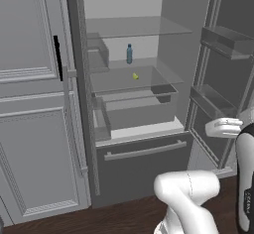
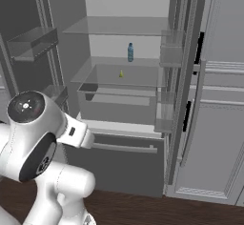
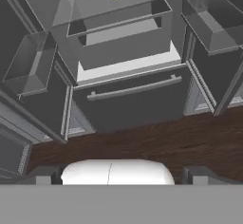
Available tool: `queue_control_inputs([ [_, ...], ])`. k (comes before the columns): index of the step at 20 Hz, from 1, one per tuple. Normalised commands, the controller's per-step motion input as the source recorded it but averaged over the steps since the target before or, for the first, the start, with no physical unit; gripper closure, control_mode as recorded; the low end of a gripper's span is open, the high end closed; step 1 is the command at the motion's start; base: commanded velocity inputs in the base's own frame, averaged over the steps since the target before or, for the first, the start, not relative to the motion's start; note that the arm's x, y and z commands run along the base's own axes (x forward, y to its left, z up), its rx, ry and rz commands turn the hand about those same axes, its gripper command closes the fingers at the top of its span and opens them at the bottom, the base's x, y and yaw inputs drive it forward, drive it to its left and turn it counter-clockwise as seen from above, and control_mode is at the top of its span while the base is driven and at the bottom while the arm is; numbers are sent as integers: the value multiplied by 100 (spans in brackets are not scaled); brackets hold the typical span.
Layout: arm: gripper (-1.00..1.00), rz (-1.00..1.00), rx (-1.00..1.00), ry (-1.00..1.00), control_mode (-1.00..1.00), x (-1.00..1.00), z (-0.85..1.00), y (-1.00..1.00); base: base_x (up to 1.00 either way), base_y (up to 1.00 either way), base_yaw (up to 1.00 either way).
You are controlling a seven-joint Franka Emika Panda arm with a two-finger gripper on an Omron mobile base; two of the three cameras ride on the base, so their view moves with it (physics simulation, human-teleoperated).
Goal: Grab a lemon wedge from the fridge and one ice cube from the ice bowl, and put them in the glass of lemonade.
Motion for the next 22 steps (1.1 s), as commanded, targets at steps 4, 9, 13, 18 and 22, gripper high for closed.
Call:
queue_control_inputs([
  [4, -100, 2, -8, 13, -100, 11, -2, 29, 0, 0, 0],
  [9, -100, 0, -11, 9, -100, 38, -2, 40, 0, 0, 0],
  [13, -100, 0, -11, 0, -100, 17, -26, 2, 0, 0, 0],
  [18, -100, 0, 0, 0, 100, 0, 0, 0, 24, 0, 0],
  [22, -100, 0, 0, 0, 100, 0, 0, 0, 91, -10, 2],
])
